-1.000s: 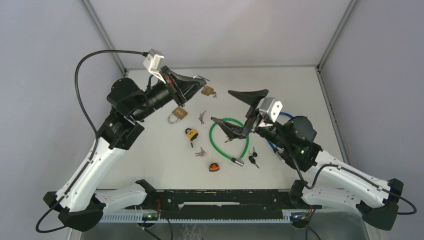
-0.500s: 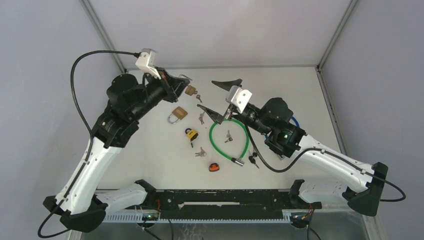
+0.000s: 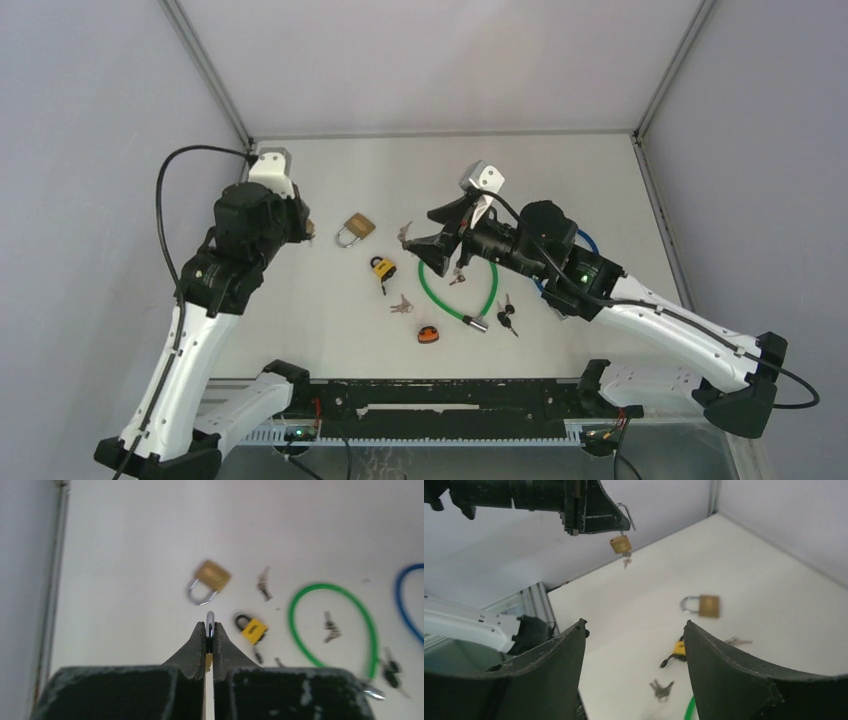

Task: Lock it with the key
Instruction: Lock the lock.

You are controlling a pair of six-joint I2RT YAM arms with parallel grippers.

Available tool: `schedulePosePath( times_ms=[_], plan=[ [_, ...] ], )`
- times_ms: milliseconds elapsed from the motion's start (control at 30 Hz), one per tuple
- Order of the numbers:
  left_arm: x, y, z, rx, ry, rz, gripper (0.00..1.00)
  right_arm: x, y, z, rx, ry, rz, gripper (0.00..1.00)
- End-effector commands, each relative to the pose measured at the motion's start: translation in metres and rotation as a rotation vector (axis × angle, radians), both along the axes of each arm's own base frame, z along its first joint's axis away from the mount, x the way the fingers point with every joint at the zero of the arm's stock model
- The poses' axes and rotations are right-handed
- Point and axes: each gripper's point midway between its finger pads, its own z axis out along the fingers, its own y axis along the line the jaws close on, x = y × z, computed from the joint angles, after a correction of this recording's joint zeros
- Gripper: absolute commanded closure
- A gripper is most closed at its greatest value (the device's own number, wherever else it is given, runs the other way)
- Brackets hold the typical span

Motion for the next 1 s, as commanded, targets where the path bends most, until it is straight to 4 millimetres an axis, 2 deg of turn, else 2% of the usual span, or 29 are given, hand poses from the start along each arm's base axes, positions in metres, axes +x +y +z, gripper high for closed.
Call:
schedulePosePath(
  times_ms=[0,67,167,267,333,400,433,467,500,567,667,700,733,833,967],
  plan=[
    [-0.009,0.044,-0.006,0.234,-0.115,0.036,1.00,-0.037,0.005,-0.033,-0.022,0.194,0.065,0.23],
    [-0.027,0.040,0.000,0.235,-0.148,-0.022,1.00,-0.053,0.009,-0.049,-0.054,0.198,0.104,0.23],
    [-0.057,0.016,0.013,0.062,-0.124,-0.124,1.00,-0.074,0.014,-0.065,-0.018,0.238,0.170,0.23],
    [-0.079,-0.010,0.026,-0.072,-0.105,-0.244,1.00,-0.101,0.021,-0.063,0.068,0.194,0.265,0.23],
    [-0.089,-0.021,0.035,-0.109,-0.126,-0.311,1.00,-0.115,0.023,-0.053,0.116,0.084,0.315,0.21],
    [-0.096,-0.028,0.042,-0.147,-0.133,-0.350,1.00,-0.120,0.029,-0.044,0.155,0.013,0.336,0.17],
    [-0.100,-0.033,0.045,-0.171,-0.127,-0.374,1.00,-0.121,0.033,-0.040,0.169,-0.009,0.346,0.14],
    [-0.104,-0.039,0.051,-0.202,-0.129,-0.403,1.00,-0.121,0.038,-0.037,0.188,-0.024,0.351,0.04],
    [-0.109,-0.045,0.057,-0.232,-0.135,-0.440,1.00,-0.120,0.043,-0.034,0.207,-0.039,0.353,0.01],
    [-0.120,-0.058,0.069,-0.294,-0.147,-0.520,1.00,-0.115,0.053,-0.023,0.263,-0.092,0.348,0.01],
    [-0.130,-0.062,0.075,-0.316,-0.154,-0.551,1.00,-0.107,0.067,-0.002,0.305,-0.175,0.327,0.01],
    [-0.130,-0.061,0.074,-0.317,-0.148,-0.544,1.00,-0.102,0.074,-0.006,0.272,-0.182,0.314,0.01],
    [-0.131,-0.060,0.072,-0.323,-0.144,-0.537,1.00,-0.097,0.081,0.004,0.258,-0.218,0.299,0.01],
    [-0.130,-0.064,0.068,-0.365,-0.140,-0.540,1.00,-0.086,0.103,0.004,0.213,-0.284,0.282,0.01],
    [-0.138,-0.068,0.078,-0.376,-0.190,-0.590,1.00,-0.076,0.112,0.014,0.213,-0.341,0.289,0.02]
  ],
)
